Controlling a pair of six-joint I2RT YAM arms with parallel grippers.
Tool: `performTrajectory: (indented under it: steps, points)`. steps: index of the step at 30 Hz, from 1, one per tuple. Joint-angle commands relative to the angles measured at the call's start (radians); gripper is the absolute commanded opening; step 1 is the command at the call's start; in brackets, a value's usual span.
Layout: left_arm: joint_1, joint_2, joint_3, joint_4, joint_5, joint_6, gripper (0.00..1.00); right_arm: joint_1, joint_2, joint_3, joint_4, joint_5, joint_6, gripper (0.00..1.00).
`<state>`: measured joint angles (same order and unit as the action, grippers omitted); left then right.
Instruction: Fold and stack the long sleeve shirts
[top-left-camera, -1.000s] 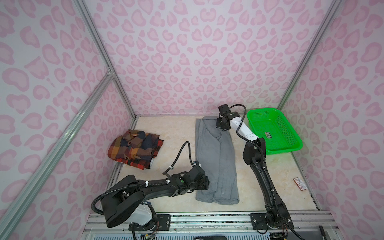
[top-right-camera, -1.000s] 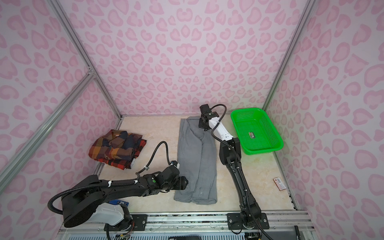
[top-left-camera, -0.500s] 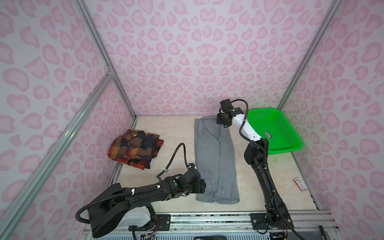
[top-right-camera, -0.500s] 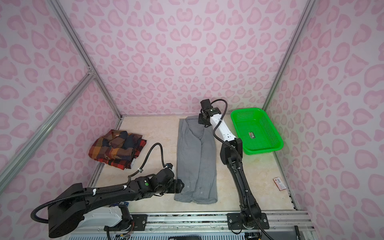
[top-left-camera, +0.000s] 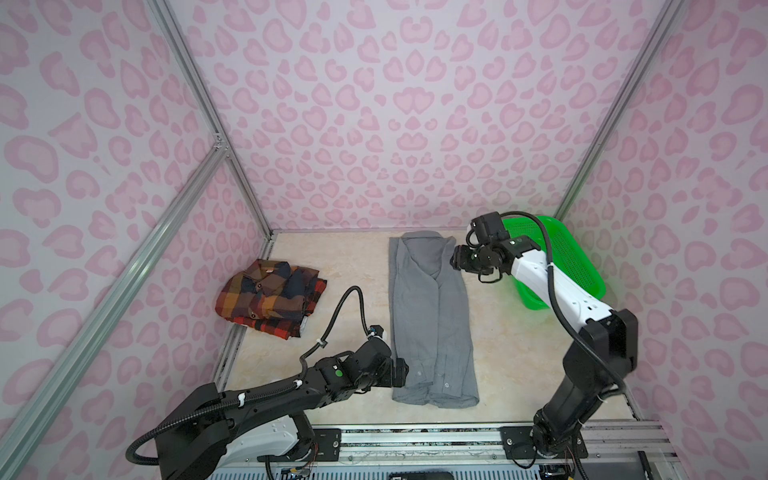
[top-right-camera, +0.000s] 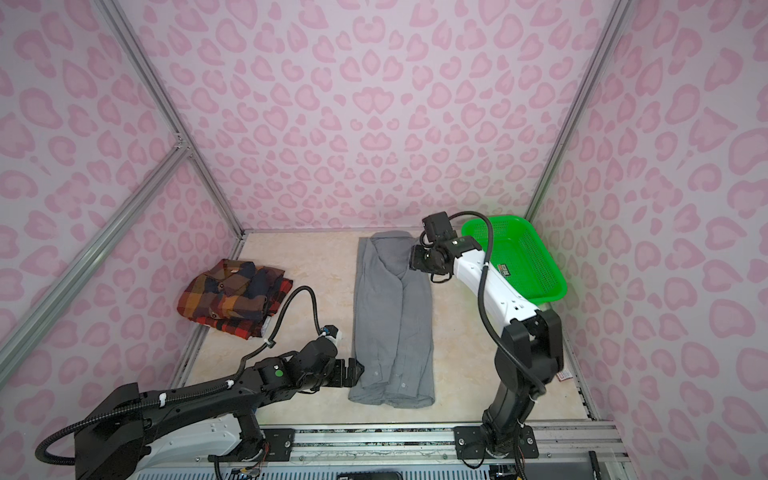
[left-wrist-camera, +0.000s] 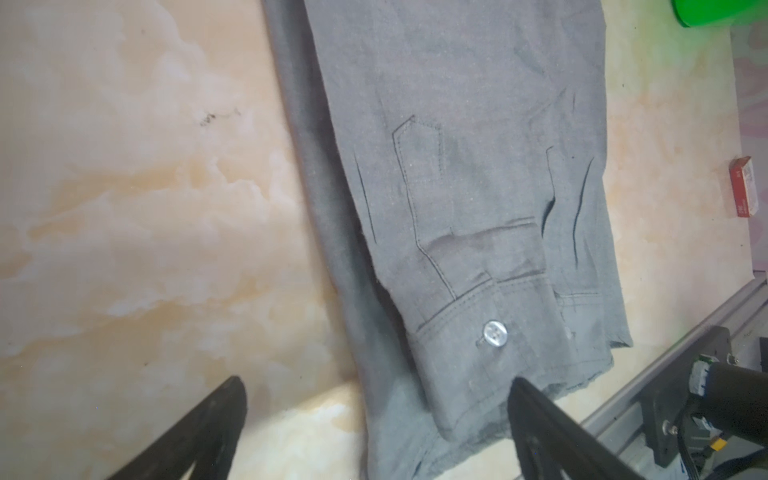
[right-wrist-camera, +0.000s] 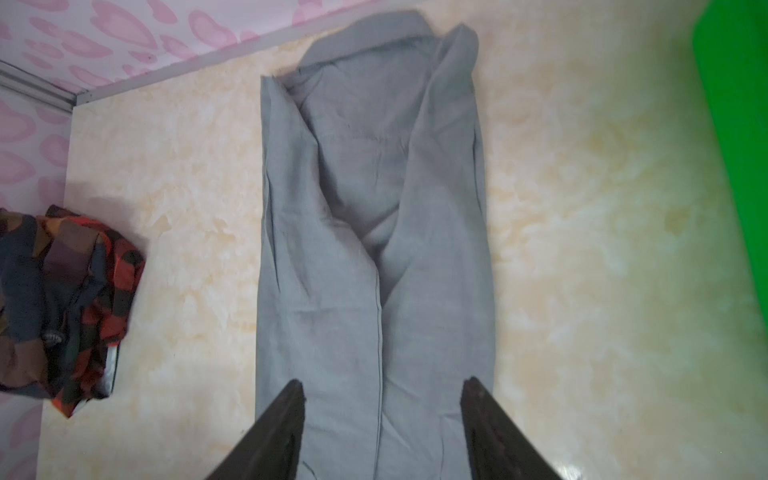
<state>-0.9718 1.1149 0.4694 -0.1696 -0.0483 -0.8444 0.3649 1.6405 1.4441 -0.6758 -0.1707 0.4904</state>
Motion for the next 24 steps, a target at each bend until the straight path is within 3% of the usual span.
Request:
performTrajectory:
  steps: [1,5,10,15,24]
  points:
    - [0.007,-0.017,-0.024,0.038,0.034,0.012,1.00,0.019,-0.140,-0.250,0.133,-0.086,0.047,0.61]
    - [0.021,-0.031,-0.079,0.094,0.084,-0.017,1.00,0.077,-0.311,-0.552,0.170,-0.110,0.121,0.61]
    - [0.024,-0.026,-0.104,0.150,0.125,-0.043,0.95,0.138,-0.491,-0.794,0.143,-0.079,0.190,0.60]
    - [0.025,0.017,-0.133,0.216,0.149,-0.069,0.94,0.162,-0.618,-0.899,0.078,-0.061,0.227,0.60]
    - [0.023,0.079,-0.155,0.292,0.193,-0.093,0.85,0.231,-0.676,-1.052,0.147,-0.127,0.324,0.58]
